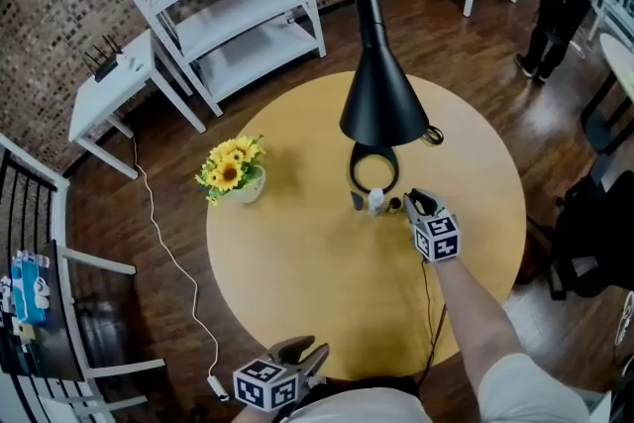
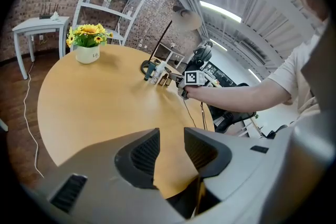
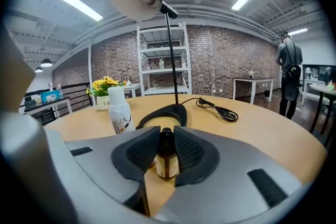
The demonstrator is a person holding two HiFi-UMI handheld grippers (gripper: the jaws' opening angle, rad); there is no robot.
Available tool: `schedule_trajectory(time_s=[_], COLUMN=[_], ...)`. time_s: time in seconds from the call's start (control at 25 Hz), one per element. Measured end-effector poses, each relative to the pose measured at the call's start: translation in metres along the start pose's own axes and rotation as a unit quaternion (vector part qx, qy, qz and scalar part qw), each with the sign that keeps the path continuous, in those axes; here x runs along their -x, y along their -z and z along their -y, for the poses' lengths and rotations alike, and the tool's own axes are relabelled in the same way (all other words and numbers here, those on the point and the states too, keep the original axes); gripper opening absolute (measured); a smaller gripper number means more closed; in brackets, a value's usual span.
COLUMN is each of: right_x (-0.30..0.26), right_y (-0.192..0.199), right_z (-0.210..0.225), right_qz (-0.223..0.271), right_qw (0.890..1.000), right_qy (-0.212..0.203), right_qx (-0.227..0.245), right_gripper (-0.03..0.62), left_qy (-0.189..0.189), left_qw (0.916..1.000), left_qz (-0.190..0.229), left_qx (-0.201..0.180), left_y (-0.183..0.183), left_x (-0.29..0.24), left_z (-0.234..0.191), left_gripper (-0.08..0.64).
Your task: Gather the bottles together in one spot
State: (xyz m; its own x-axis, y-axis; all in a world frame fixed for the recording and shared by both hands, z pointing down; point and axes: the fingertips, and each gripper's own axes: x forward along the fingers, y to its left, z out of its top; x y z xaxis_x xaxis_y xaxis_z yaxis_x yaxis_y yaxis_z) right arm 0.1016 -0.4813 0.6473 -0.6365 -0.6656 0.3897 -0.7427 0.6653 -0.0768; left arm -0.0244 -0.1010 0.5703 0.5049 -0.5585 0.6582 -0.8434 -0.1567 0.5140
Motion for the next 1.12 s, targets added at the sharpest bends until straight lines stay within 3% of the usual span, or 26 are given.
schedule_trajectory(time_s=[0.24,0.36,0.68,0.84,1.12], right_x=[0.004,0.011,0.067,0.133,0.260], right_y=[0.007,0.006,-0.019,-0.021,0.014], right_z=[0.001,-0.002,-0.021,-0.063,-0.186], right_qz=[-0.005,-0.010,0.016,0.024,-0.010], right_qw=[1.000,1.000,0.999,0.999,0.998], right_qy=[0.023,0.020,0.034,0.034,0.034], right_qx=[0.020,0.017,0.009,-0.012,-0.045], right_gripper=[0.098,0.170,0.175,0.175,0.175], left_qy=[0.004,0.012,0.023,0.032,0.037], left_qw=[1.0000,0.9998,0.9989,0.9973,0.9943], left_qz=[0.006,0.008,0.015,0.025,0.034], left_qx=[-0.005,-0.012,-0.038,-0.061,-0.094], left_y=[-0.007,-0.011,-0.016,-0.016,0.001], left_x=[-0.004,-0.005,0.002,0.013,0.057], left_z=[-0.003,-0.001,-0.007,-0.008,-0.018], left_gripper=[0.150,0.150,0.150,0.152,0.152])
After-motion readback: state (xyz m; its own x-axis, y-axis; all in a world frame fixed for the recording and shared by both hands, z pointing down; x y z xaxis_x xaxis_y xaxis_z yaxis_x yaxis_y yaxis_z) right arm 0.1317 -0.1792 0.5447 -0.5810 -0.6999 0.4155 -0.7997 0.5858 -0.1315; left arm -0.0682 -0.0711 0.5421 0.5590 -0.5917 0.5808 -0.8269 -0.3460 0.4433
